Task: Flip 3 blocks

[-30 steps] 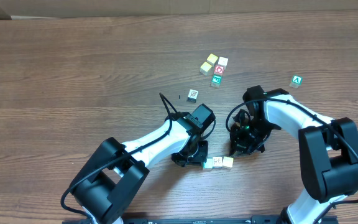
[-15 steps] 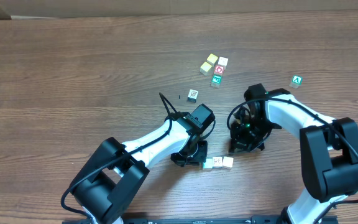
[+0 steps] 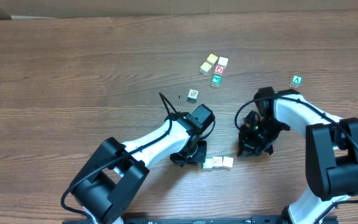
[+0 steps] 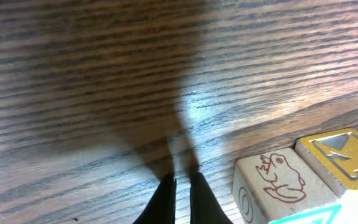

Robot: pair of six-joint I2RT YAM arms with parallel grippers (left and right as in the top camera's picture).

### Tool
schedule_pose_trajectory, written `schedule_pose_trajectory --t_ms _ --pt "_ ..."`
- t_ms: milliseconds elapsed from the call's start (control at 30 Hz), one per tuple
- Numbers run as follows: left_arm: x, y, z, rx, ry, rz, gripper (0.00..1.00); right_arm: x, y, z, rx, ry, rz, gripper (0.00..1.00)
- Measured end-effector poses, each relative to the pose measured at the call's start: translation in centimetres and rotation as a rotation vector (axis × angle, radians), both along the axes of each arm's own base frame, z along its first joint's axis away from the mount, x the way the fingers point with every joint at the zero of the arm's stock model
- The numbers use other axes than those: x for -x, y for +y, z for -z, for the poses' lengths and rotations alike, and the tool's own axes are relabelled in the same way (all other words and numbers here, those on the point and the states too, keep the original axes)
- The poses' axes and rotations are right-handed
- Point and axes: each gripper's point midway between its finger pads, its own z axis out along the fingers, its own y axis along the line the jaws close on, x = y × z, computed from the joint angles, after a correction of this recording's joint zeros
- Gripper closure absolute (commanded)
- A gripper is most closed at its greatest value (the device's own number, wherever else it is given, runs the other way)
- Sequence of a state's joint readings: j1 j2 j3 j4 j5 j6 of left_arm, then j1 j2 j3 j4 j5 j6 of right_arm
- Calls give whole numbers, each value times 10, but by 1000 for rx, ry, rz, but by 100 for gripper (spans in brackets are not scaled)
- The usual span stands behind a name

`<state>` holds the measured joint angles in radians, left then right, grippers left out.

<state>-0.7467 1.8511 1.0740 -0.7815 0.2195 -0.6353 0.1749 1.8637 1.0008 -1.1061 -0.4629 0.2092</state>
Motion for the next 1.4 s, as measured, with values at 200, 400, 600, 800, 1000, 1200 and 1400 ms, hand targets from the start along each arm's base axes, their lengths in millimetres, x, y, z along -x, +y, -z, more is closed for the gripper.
schedule_pose_trajectory --t_ms 200,400,600,800,1000,1200,1400 --pt "0 -1 0 6 1 3 90 8 4 8 -12 1 -11 96" --pt "0 -1 0 7 1 3 90 -1 11 8 -55 -35 1 96" --pt "0 -2 0 9 1 3 91 -4 15 7 -75 -45 10 96" --pt "-3 -4 0 16 -11 3 90 -8 18 7 -91 -60 14 96" --pt "-3 -4 0 17 -13 3 90 -10 22 5 -118 -65 24 96" --pt "-3 -4 0 17 -13 3 90 -11 25 3 -137 -65 30 96" --pt "-3 -4 0 17 -12 3 90 -15 21 7 -102 -79 37 96"
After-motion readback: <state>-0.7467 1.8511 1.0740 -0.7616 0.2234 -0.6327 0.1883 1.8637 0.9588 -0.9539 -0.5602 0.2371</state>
